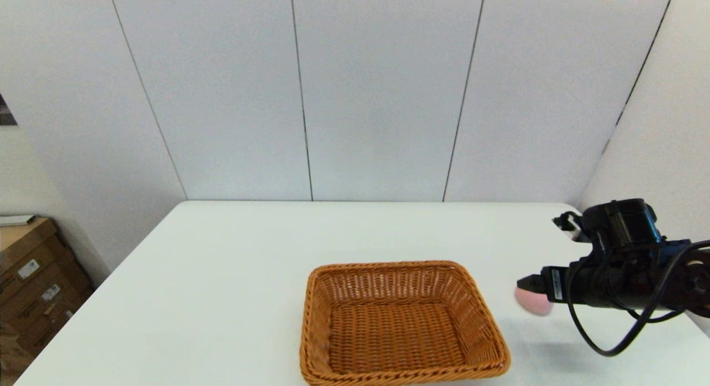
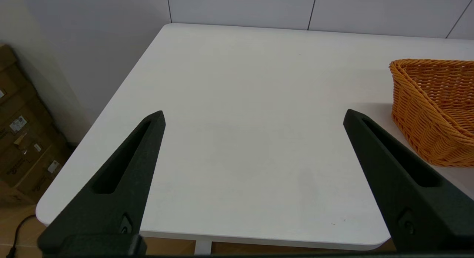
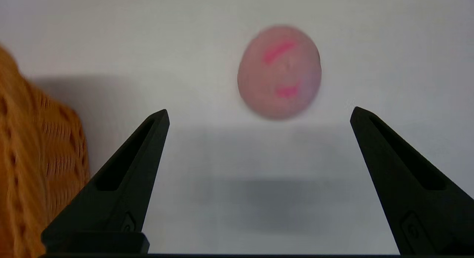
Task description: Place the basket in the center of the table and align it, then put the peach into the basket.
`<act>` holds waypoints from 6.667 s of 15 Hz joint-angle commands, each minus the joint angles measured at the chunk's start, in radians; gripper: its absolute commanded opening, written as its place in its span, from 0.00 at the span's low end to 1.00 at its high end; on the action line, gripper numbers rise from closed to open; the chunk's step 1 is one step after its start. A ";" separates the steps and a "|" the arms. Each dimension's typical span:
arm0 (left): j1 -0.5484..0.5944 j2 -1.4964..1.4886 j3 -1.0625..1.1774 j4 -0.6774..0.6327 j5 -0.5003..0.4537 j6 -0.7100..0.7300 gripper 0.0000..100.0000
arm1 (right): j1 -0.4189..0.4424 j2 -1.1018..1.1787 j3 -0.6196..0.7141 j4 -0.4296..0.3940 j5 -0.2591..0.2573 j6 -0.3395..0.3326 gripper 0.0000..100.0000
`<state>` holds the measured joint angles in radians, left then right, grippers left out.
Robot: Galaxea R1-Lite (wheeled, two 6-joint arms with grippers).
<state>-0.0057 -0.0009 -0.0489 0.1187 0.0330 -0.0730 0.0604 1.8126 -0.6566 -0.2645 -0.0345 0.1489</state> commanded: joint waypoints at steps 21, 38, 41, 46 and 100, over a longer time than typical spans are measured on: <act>0.000 -0.001 0.000 0.001 0.001 0.001 1.00 | 0.035 -0.079 -0.110 0.047 -0.035 0.014 0.00; 0.000 -0.001 0.000 0.001 0.001 0.001 1.00 | 0.573 0.008 -0.411 0.450 -0.024 0.038 0.00; 0.000 -0.001 0.000 0.001 0.001 0.001 1.00 | 0.599 0.082 -0.446 0.455 -0.015 0.043 0.00; 0.000 -0.001 -0.002 0.001 0.001 0.001 1.00 | 0.608 0.110 -0.442 0.453 -0.007 0.038 0.00; 0.000 -0.001 0.000 0.001 0.001 -0.001 1.00 | -0.057 -1.814 0.538 0.530 0.008 -0.121 1.00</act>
<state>-0.0057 -0.0009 -0.0494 0.1191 0.0332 -0.0730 0.0043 0.0047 -0.1274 0.2577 -0.0181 0.0306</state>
